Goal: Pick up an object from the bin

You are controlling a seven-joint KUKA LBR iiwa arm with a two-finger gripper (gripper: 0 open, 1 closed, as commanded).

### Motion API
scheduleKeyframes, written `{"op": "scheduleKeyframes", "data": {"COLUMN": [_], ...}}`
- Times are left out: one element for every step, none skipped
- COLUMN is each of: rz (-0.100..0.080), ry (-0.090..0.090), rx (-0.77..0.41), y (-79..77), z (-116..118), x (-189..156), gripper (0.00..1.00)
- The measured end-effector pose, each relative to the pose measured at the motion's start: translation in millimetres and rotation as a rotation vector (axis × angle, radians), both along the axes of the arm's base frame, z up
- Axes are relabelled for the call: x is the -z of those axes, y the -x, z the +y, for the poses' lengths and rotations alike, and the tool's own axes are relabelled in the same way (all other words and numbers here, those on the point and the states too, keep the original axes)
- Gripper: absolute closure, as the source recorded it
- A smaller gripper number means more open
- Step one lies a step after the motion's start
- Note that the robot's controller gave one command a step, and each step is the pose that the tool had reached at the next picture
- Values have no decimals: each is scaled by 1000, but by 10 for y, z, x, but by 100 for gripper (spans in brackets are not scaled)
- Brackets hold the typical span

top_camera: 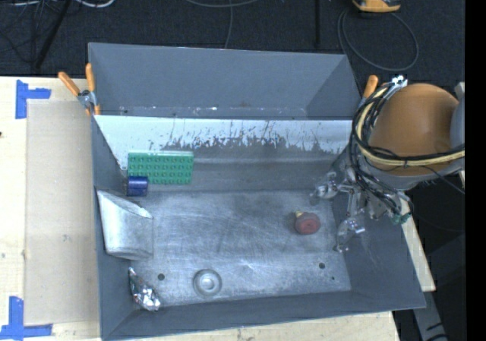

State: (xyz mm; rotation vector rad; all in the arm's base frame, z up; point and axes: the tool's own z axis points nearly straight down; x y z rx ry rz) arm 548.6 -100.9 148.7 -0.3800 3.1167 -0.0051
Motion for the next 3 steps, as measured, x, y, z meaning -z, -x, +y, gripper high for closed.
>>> {"op": "scheduleKeyframes", "data": {"rz": [-2, -4, 1], "ry": [-4, -4, -6], "rx": [26, 205, 306], "y": [-652, -127, -264], "z": [482, -7, -151], "x": [798, 764, 771], "gripper": [0, 0, 0]}}
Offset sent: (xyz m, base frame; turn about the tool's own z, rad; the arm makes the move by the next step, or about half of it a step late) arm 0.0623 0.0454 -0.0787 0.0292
